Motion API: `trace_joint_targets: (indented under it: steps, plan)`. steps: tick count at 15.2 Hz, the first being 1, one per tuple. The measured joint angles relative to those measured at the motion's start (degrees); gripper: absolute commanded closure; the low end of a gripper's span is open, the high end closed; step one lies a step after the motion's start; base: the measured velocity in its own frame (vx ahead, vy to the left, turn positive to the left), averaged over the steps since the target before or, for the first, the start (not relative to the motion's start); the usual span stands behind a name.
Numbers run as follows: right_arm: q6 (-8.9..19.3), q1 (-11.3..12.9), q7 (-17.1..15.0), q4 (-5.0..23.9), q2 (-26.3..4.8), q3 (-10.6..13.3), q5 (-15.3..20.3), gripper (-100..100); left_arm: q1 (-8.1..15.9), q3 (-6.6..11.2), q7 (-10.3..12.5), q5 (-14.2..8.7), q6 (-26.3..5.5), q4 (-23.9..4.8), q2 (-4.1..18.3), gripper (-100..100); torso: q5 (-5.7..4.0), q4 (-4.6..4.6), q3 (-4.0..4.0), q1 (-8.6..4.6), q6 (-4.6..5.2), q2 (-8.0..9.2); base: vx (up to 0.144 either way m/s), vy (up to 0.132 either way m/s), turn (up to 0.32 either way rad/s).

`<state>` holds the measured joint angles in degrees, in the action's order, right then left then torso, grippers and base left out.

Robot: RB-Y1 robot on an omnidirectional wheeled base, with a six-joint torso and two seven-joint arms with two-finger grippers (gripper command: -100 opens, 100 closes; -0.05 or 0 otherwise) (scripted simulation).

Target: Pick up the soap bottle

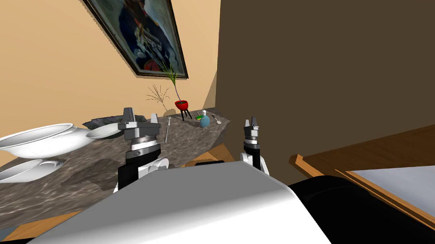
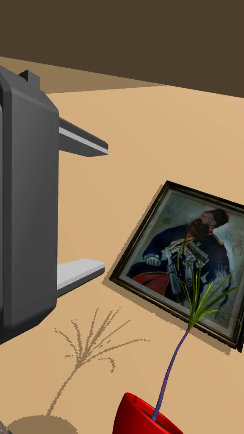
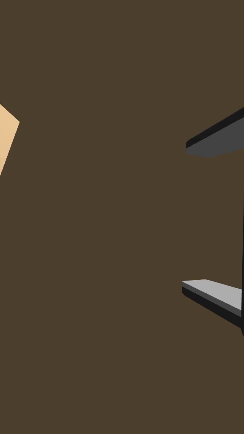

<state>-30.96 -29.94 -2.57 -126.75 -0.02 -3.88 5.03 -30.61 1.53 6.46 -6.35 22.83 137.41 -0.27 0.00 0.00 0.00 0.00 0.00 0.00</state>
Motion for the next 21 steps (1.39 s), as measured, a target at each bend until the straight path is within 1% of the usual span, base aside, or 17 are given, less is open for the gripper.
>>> trace_joint_targets:
  steps: [1, 4, 5, 7, 11, 16, 20, 21]
  plan:
    - [0.0, 0.0, 0.0, 0.0, 0.0, 0.0, 0.0, 0, 0.21, 0.01, 0.13, -0.11, -0.28, -0.06, 0.76, -100, 0.0, 0.0, 0.0, 0.01, 0.01, -0.01, 0.007, -0.001, -0.033]
    - [0.0, 0.0, 0.0, 0.0, 0.0, 0.0, 0.0, 0, 0.58, -0.04, 1.18, -0.78, -2.01, -0.11, 3.98, -100, 0.0, -0.01, -0.02, 0.02, 0.01, -0.04, 0.011, -0.001, -0.03]
    - [0.0, 0.0, 0.0, 0.0, 0.0, 0.0, 0.0, 0, 0.95, -0.05, 1.75, -1.15, -3.02, -0.18, 5.24, -100, 0.0, -0.01, -0.03, 0.02, 0.01, -0.06, 0.015, -0.001, -0.03]
    - [0.0, 0.0, 0.0, 0.0, 0.0, 0.0, 0.0, 0, 2.02, -0.03, 2.74, -1.75, -5.13, -0.52, 7.07, -100, 0.0, -0.02, -0.05, 0.01, 0.01, -0.08, 0.015, -0.002, -0.03]
    - [0.0, 0.0, 0.0, 0.0, 0.0, 0.0, 0.0, 0, 3.5, 0.08, 5.06, -3.24, -9.33, -0.9, 10.32, -100, 0.0, -0.02, -0.06, 0.01, 0.01, -0.1, 0.019, -0.003, -0.039]
    - [0.0, 0.0, 0.0, 0.0, 0.0, 0.0, 0.0, 0, 6.18, 0.2, 8.66, -5.45, -14.91, -1.99, 14.0, -100, 0.0, -0.03, -0.08, -0.02, 0.01, -0.13, 0.021, -0.005, -0.04]
    - [0.0, 0.0, 0.0, 0.0, 0.0, 0.0, 0.0, 0, 7.09, 0.14, 10.8, -6.74, -18.81, -2.03, 15.78, -100, 0.0, -0.02, -0.06, -0.01, 0.0, -0.09, 0.018, -0.004, -0.033]
    - [0.0, 0.0, 0.0, 0.0, 0.0, 0.0, 0.0, 0, 7.73, 0.14, 11.45, -7.19, -19.85, -2.19, 16.34, -100, 0.0, -0.02, -0.06, -0.01, 0.02, -0.1, 0.019, -0.005, -0.05]
